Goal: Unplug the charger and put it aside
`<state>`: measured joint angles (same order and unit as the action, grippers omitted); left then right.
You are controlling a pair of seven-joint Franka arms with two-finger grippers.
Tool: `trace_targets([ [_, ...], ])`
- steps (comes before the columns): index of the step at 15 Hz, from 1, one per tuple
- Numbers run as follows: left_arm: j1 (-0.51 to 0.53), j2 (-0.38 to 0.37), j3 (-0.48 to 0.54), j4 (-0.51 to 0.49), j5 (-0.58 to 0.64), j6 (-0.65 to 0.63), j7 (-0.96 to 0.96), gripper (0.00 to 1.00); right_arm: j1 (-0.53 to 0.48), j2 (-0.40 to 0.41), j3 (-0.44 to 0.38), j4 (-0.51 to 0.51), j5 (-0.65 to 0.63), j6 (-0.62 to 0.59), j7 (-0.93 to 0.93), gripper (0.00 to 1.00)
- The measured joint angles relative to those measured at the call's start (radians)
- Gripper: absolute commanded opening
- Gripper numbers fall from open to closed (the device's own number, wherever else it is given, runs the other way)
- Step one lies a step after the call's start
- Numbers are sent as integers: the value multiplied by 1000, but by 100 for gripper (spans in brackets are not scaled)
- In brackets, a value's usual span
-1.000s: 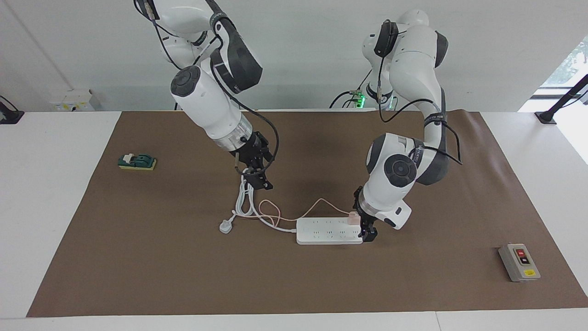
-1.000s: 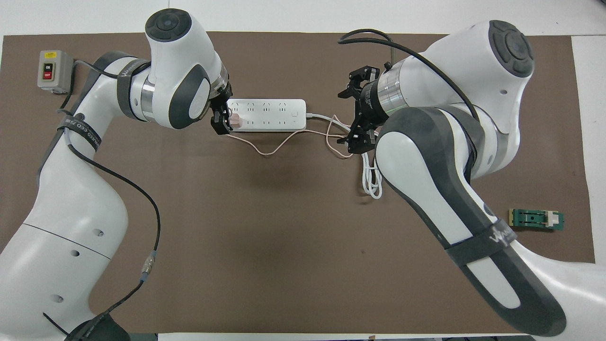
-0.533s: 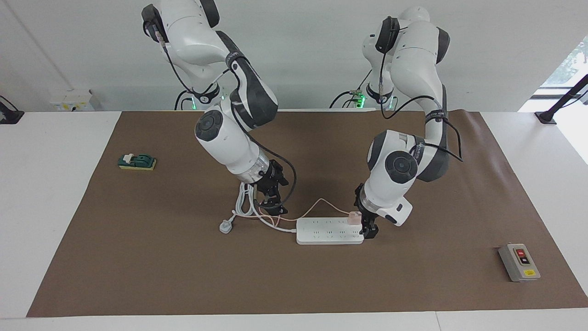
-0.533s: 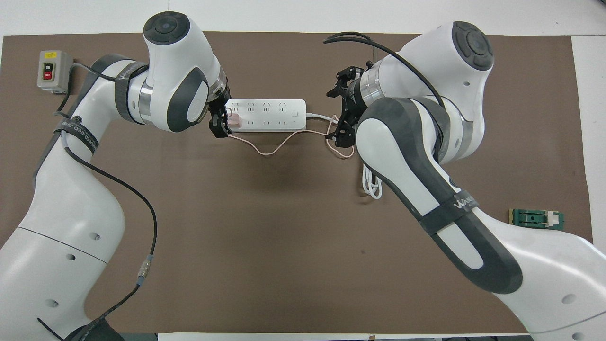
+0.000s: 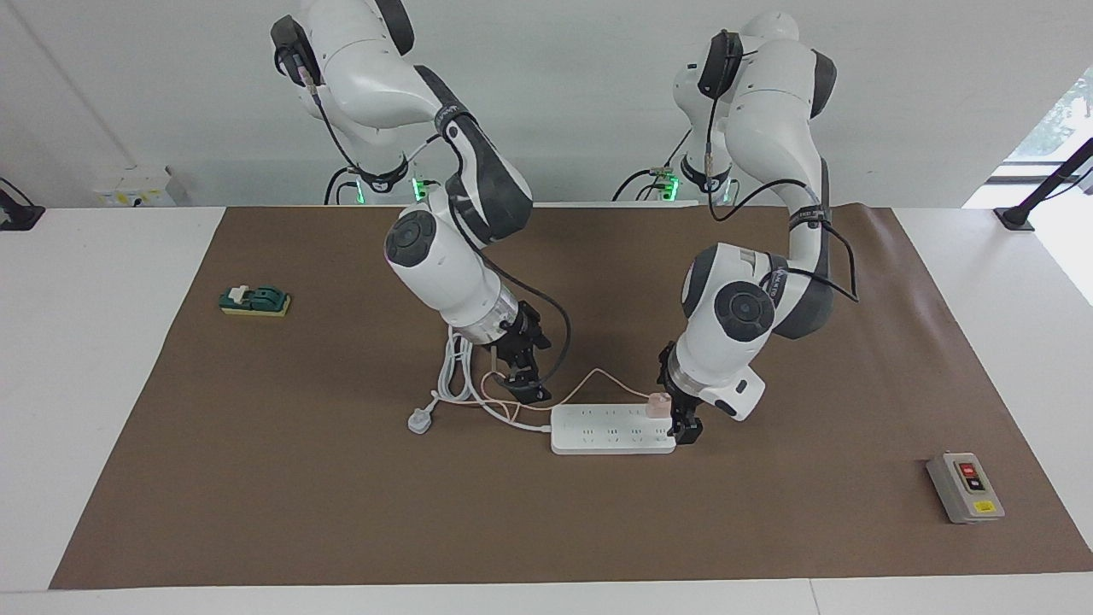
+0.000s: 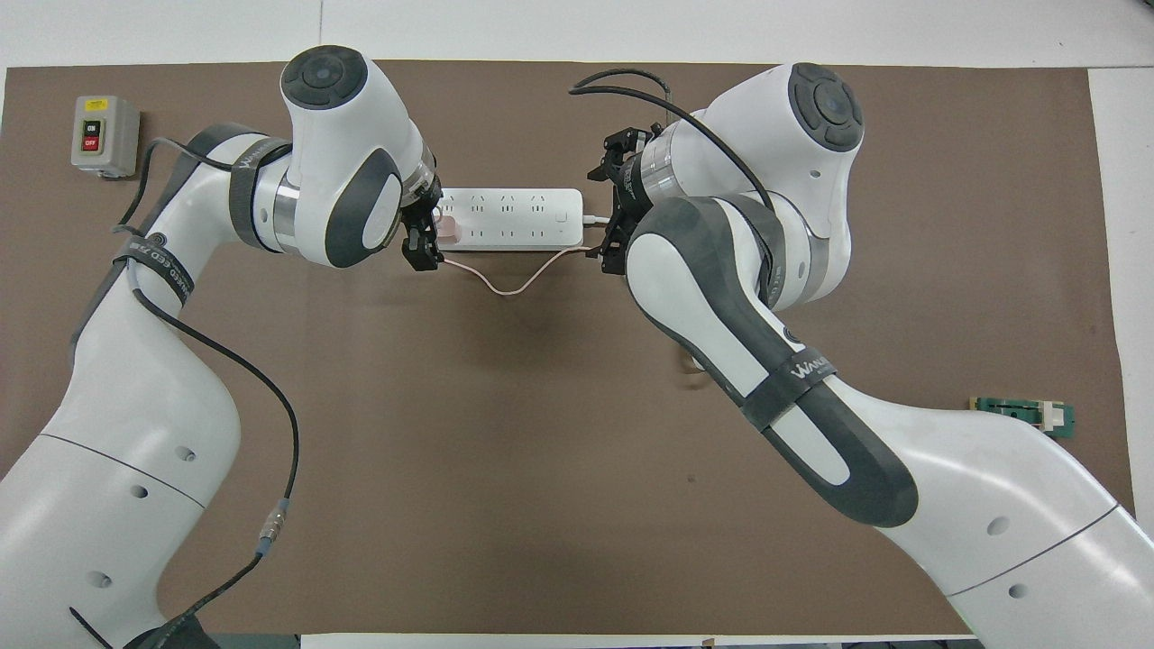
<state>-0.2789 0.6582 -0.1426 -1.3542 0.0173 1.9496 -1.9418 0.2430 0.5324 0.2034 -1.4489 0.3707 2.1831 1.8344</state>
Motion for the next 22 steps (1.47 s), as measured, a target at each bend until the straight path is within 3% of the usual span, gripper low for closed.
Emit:
trace_targets([
  [3, 0, -4, -7, -3, 0, 0, 0, 89, 1, 9, 0, 4, 0, -1, 0, 100],
  [4, 0, -4, -10, -3, 0, 0, 0, 83, 2, 23, 0, 22, -4, -1, 0, 100],
  [8, 0, -5, -11, -4, 0, 0, 0, 49, 18, 104, 0, 118, -17, -4, 0, 100],
  [12, 0, -5, -11, -5, 0, 0, 0, 6, 37, 165, 0, 178, -57, -1, 0, 100],
  [13, 0, -6, -11, -5, 3, 8, 0, 0, 39, 177, -1, 188, -72, -1, 0, 100],
  [18, 0, -6, -11, -6, 3, 9, 0, 0, 41, 211, -2, 208, -86, -25, 0, 100],
  [22, 0, -6, -11, -6, 3, 10, 0, 0, 39, 230, -10, 285, -149, -169, -4, 100],
])
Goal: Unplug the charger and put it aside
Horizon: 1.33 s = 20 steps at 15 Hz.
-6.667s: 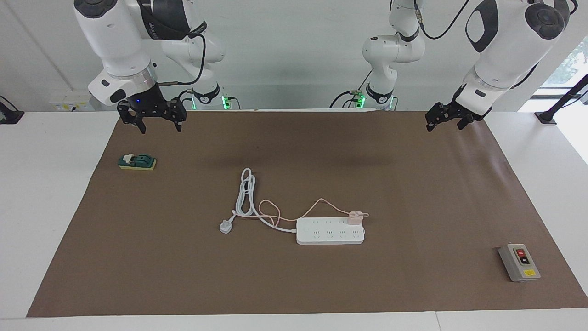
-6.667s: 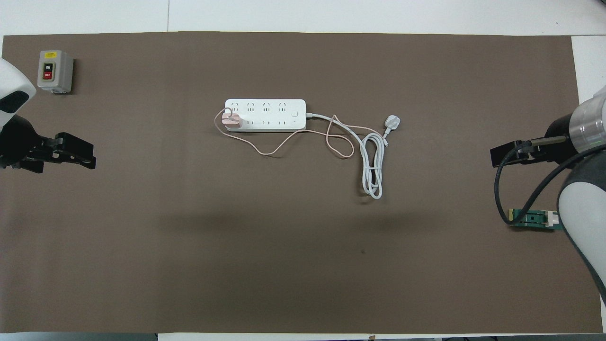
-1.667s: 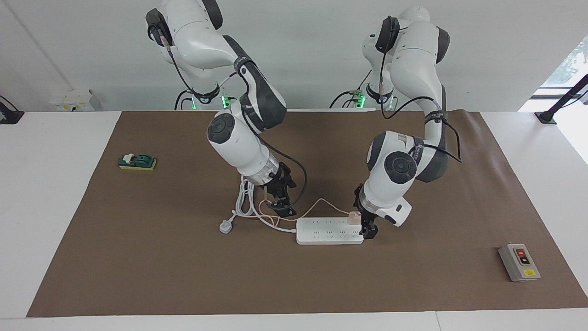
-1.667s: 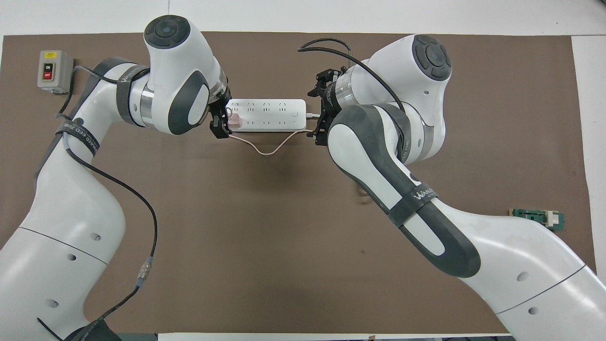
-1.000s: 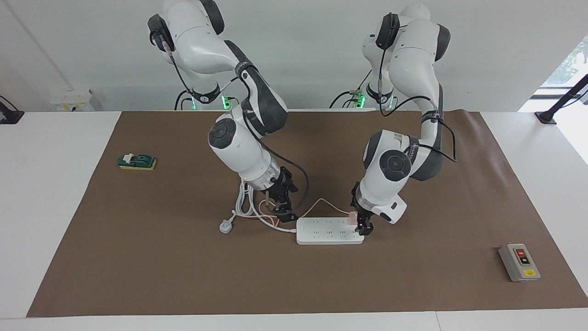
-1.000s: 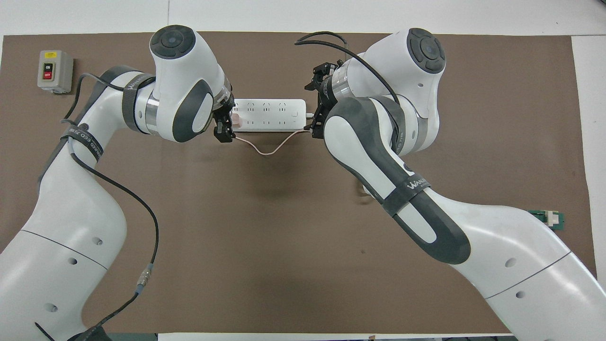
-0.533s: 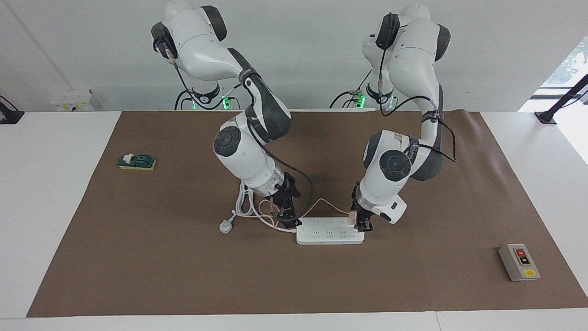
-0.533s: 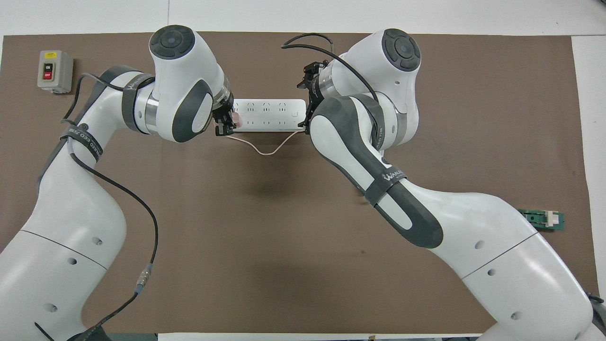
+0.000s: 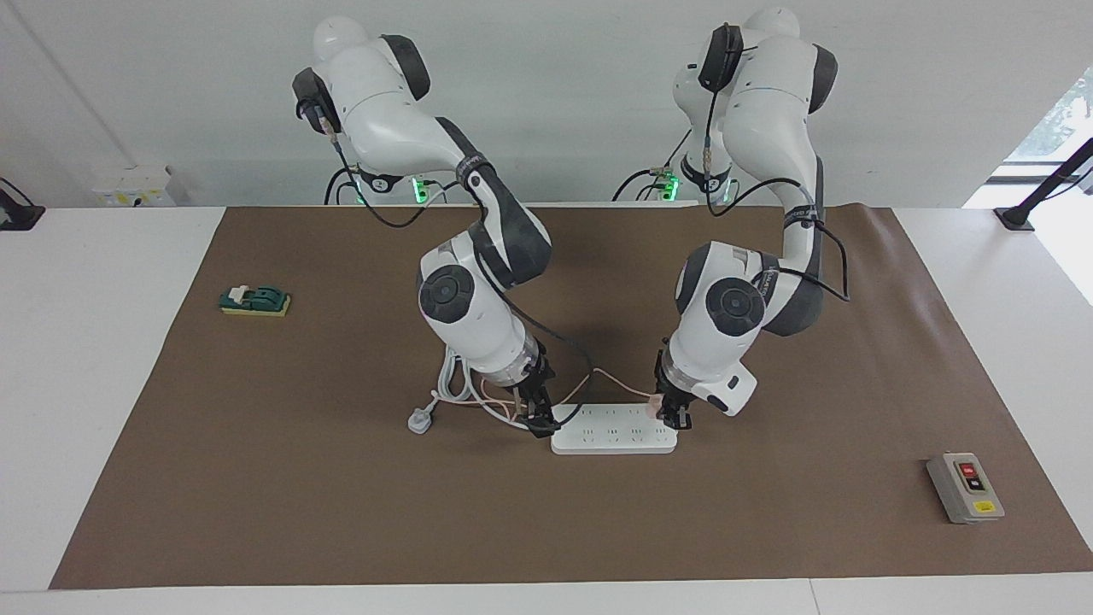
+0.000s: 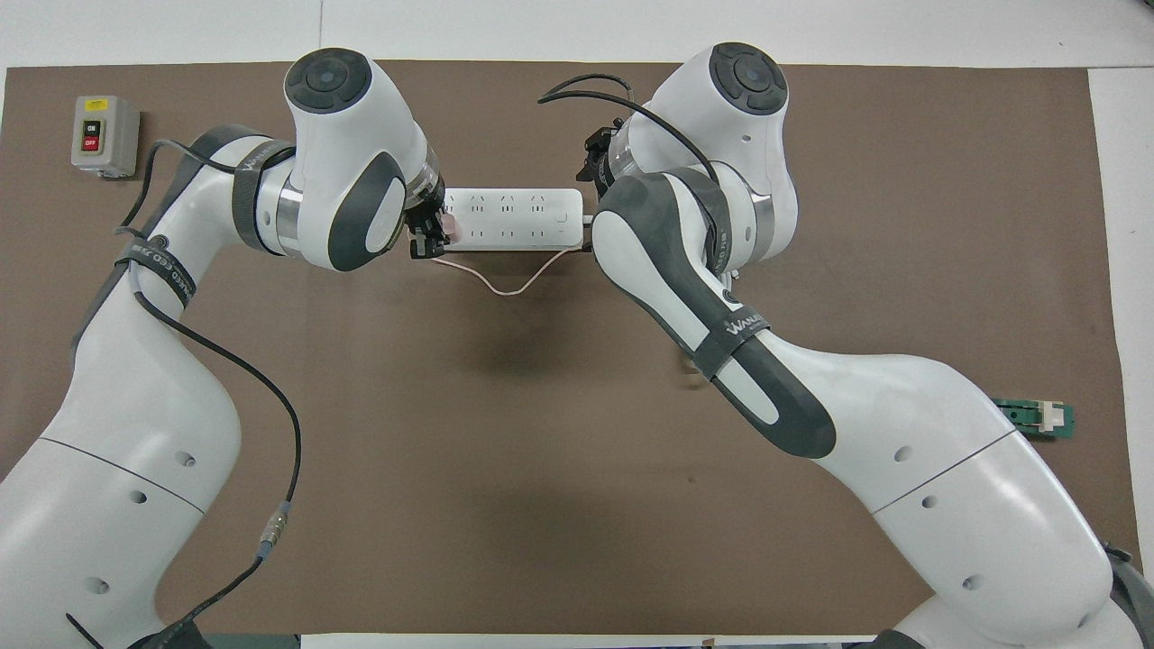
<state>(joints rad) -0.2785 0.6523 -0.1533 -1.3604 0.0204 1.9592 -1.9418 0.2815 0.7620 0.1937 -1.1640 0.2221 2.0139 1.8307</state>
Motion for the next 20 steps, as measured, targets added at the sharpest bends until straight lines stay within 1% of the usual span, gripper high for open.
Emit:
trace_targets([
  [3, 0, 0, 0, 0, 0, 0, 0, 0, -1, 4, -19, 41, -12, -83, -24, 100],
  [10, 0, -2, 0, -5, 0, 5, 0, 0, 15, 12, -33, 52, -23, -131, -52, 100],
  [13, 0, -4, 0, -8, 0, 7, 0, 0, 29, 12, -34, 52, -26, -121, -52, 100],
  [16, 0, -5, 0, -9, 0, 8, 1, 0, 32, 17, -34, 52, -26, -65, -52, 100],
  [20, 0, -5, 0, -9, 0, 9, 1, 0, 33, 53, -34, 53, -26, 1, -34, 100],
])
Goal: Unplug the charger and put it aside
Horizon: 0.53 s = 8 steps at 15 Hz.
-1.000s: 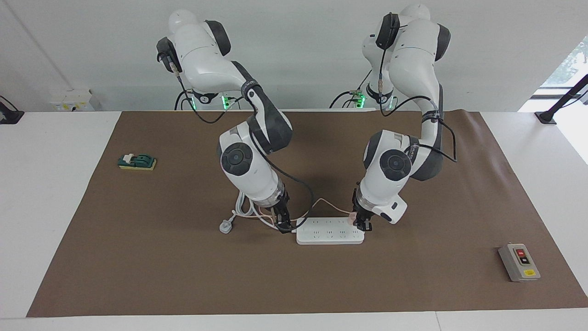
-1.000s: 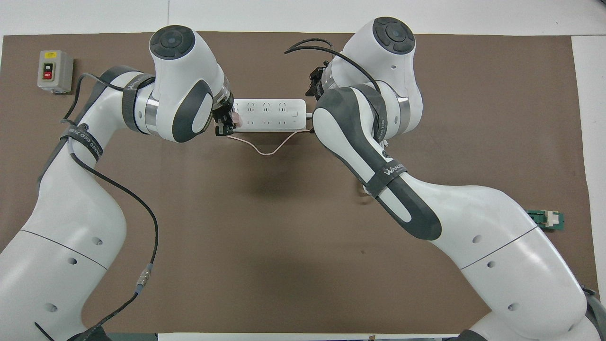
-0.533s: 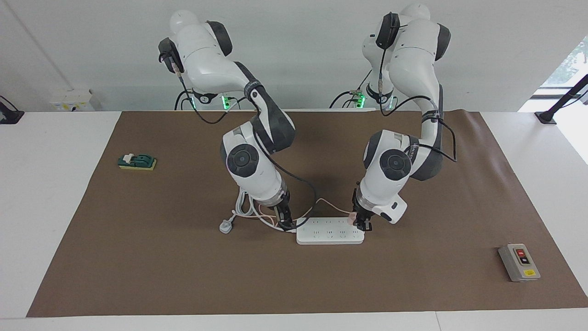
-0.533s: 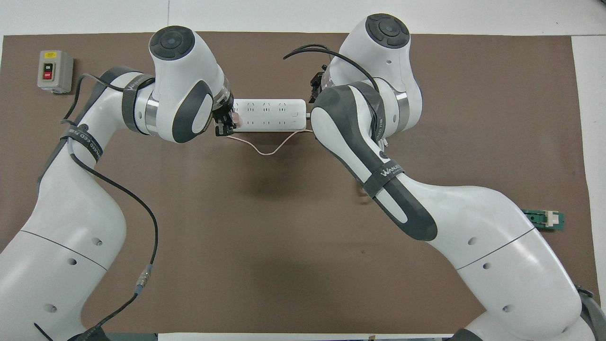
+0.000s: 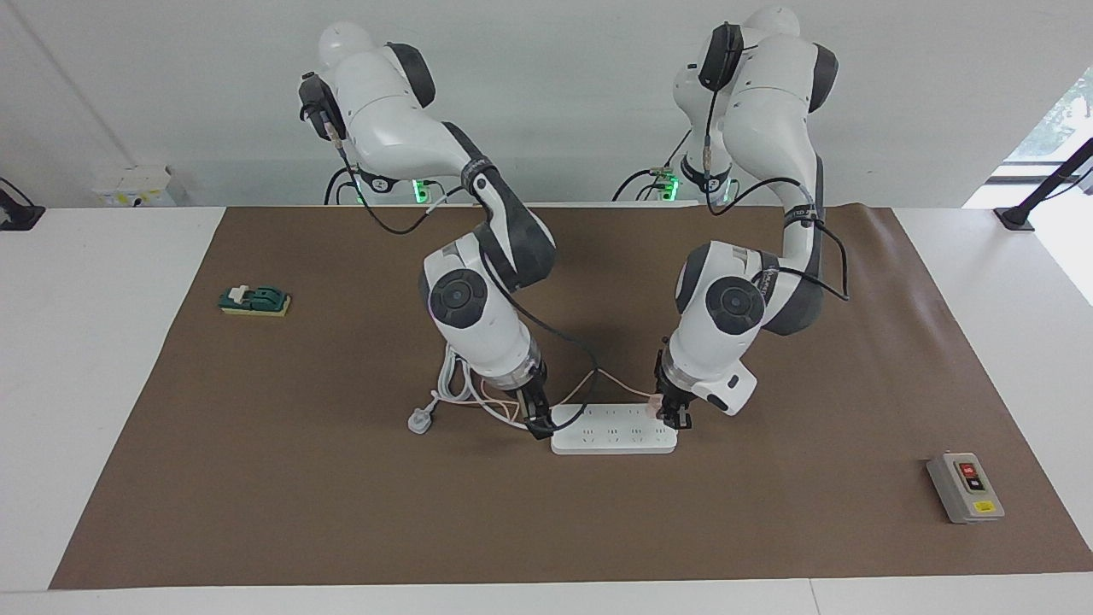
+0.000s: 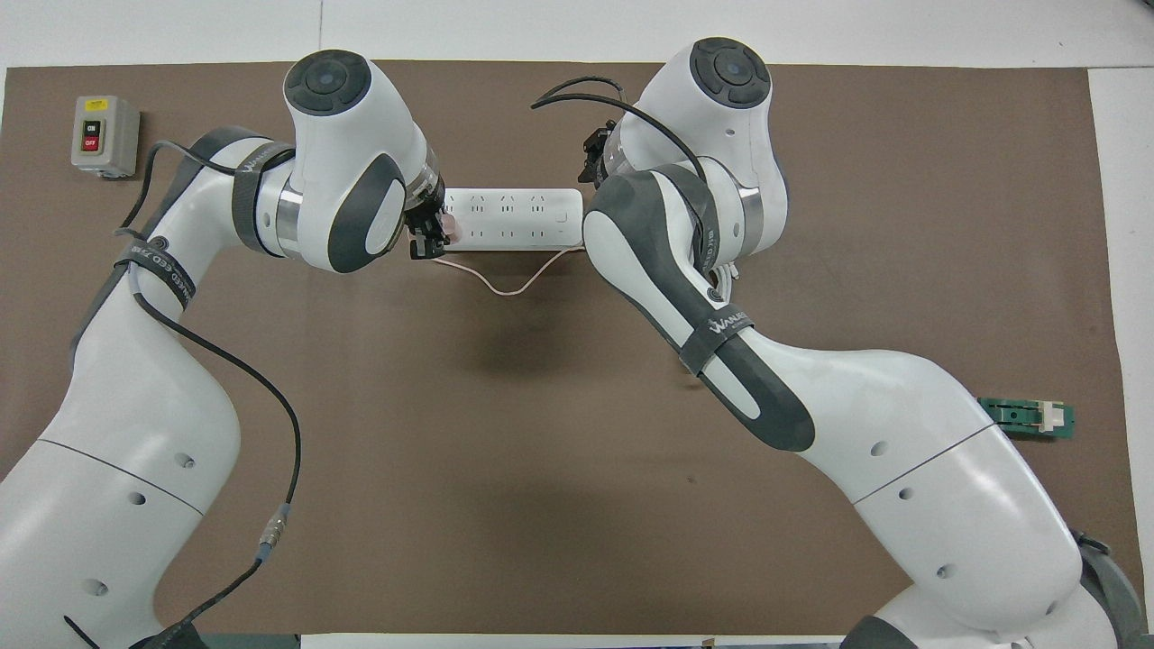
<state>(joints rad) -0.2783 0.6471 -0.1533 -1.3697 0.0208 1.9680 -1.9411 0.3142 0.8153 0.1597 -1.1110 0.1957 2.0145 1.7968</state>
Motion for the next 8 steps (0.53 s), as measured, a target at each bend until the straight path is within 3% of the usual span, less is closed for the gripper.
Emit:
trace_targets([
  [8, 0, -1, 0, -1, 0, 1, 0, 0, 15, 62, 1, 50, 9, 33, 60, 100],
])
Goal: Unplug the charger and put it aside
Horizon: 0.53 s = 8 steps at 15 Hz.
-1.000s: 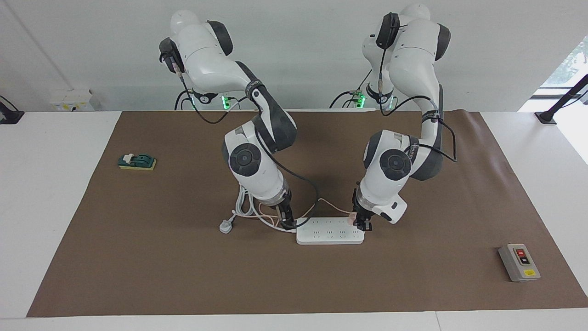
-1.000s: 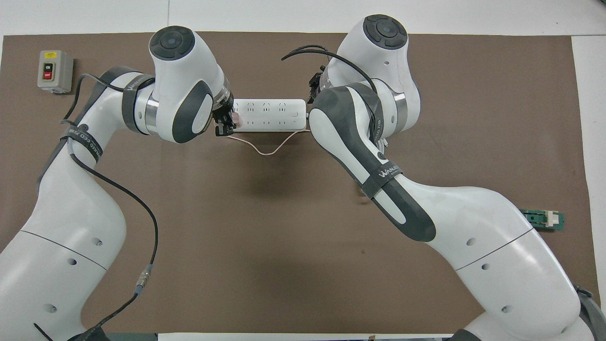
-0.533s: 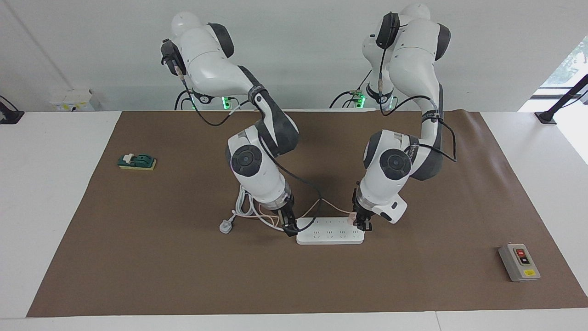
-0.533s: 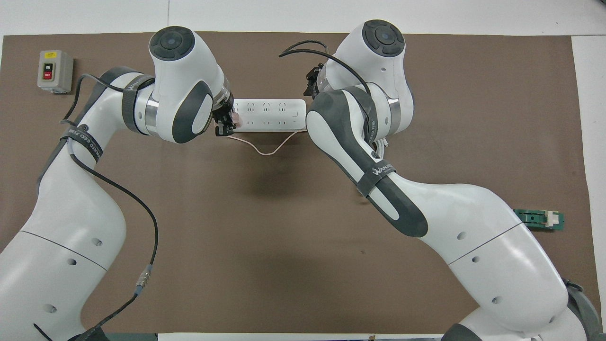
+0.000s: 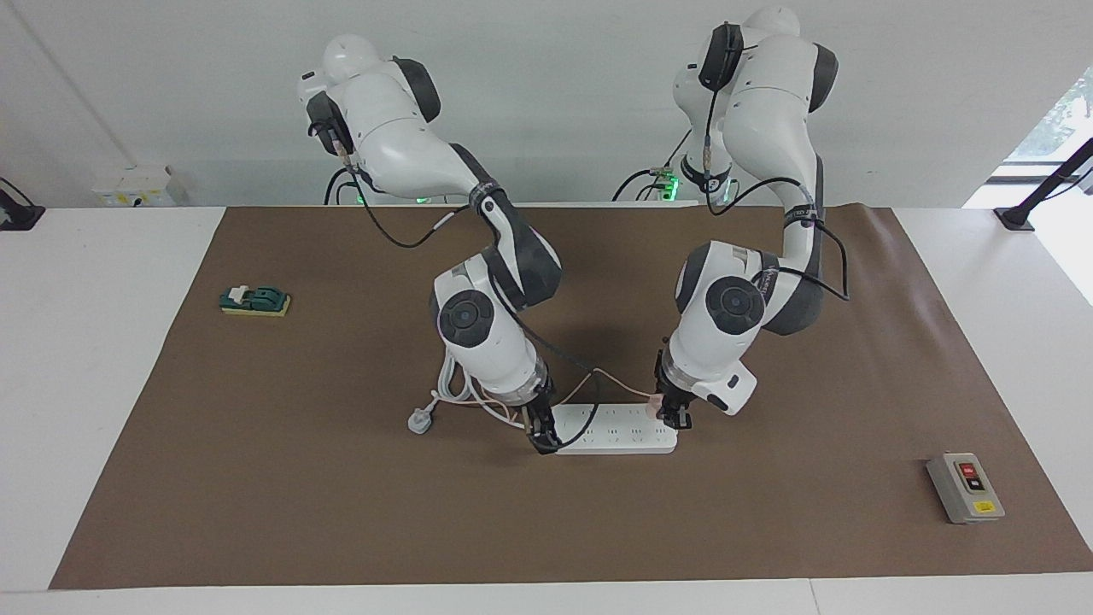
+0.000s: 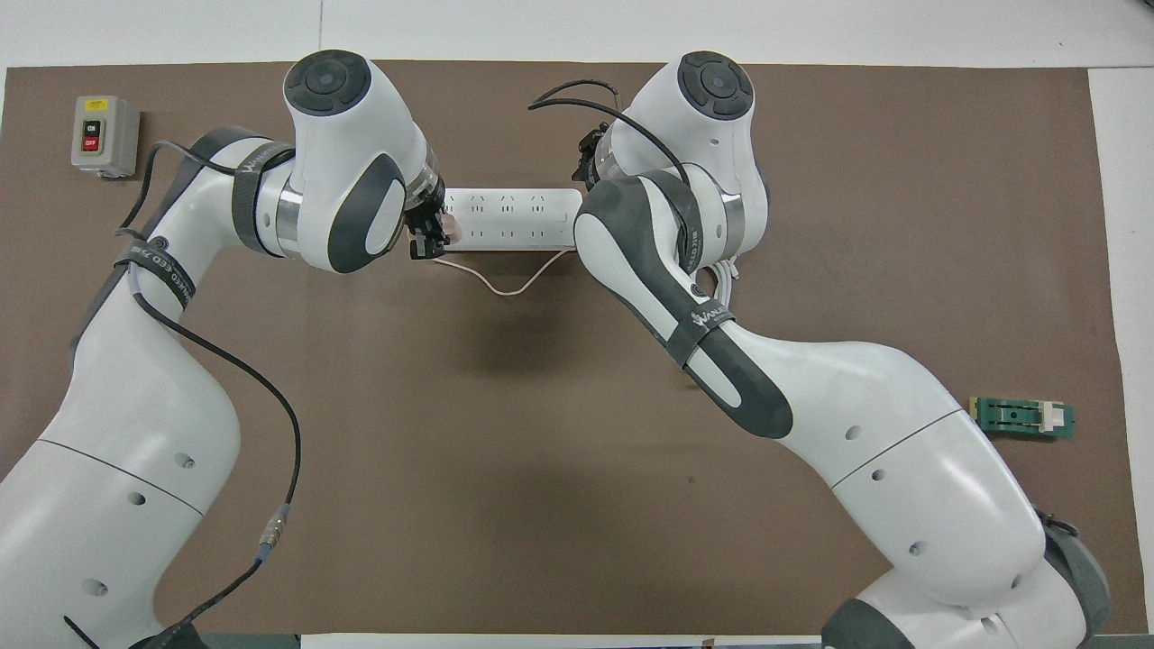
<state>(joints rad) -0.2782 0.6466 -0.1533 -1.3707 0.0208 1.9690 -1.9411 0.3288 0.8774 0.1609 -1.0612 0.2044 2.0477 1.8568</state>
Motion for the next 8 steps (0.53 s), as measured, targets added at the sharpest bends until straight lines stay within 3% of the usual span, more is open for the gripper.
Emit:
trace_targets([
  [8, 0, -3, 0, -6, 0, 6, 0, 0, 32, 55, 0, 51, 0, 37, 33, 100],
])
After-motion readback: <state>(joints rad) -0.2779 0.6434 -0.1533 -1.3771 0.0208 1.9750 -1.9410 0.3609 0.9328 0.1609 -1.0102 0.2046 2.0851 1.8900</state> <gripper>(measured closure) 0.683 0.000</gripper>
